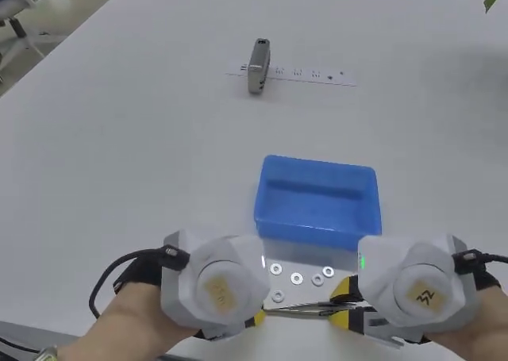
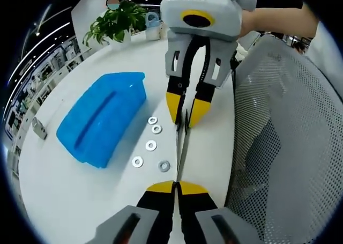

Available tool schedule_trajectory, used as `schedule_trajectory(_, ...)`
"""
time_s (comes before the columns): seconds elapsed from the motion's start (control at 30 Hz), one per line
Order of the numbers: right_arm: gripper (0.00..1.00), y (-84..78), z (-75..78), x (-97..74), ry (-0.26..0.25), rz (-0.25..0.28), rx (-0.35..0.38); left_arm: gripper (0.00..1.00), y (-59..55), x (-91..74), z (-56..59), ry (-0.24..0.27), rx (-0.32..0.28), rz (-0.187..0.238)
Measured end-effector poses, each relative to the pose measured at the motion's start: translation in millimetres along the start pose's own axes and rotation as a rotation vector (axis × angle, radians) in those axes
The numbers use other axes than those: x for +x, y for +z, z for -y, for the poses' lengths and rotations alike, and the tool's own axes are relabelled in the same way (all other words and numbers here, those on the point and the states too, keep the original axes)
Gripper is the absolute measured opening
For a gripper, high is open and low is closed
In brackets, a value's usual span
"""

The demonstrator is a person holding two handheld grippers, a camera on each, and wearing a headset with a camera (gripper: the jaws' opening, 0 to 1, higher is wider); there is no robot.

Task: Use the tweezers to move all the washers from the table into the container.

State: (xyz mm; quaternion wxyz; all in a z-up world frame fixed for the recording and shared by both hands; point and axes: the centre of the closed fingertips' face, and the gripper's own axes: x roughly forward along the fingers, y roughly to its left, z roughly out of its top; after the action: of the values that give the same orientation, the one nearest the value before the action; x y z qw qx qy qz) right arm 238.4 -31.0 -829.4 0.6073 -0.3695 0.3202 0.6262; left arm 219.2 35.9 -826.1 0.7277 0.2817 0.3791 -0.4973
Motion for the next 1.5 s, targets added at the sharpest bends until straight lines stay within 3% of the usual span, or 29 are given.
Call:
schedule_trajectory(0.1,0.06,0.8,-0.4,0.3,-0.001,0.016,0.006,0.0,0.9,-2.7,0.6,0.0,0.012,0.016)
schedule_trajectory(0.23,0.06,2.3,-2.1,0.9,-0.003,0.035,0.012,0.0,10.1,-20.2,1.3,0.004,0.024,0.066)
schedule_trajectory(0.37,0.06,11.2,-2.2,-0.4,-0.007,0.085,0.027,0.0,21.9,-41.3,2.9,0.004,0.022,0.122)
schedule_trajectory(0.6,0.07,32.1,-8.1,6.1,0.005,0.149,0.02,0.0,36.5,-69.8,2.8,-0.001,0.014,0.174)
schedule_trajectory(0.9,0.07,49.4,-11.8,15.2,0.022,0.178,-0.023,0.0,47.4,-81.3,1.9,-0.007,0.05,0.179)
schedule_trajectory(1.17,0.07,63.3,-7.7,16.0,0.004,0.242,0.006,0.0,58.5,-89.4,-1.0,0.01,0.067,0.201)
schedule_trajectory(1.5,0.08,79.5,-5.4,21.2,0.008,0.309,0.047,0.0,61.6,-95.5,-3.6,0.018,0.1,0.179)
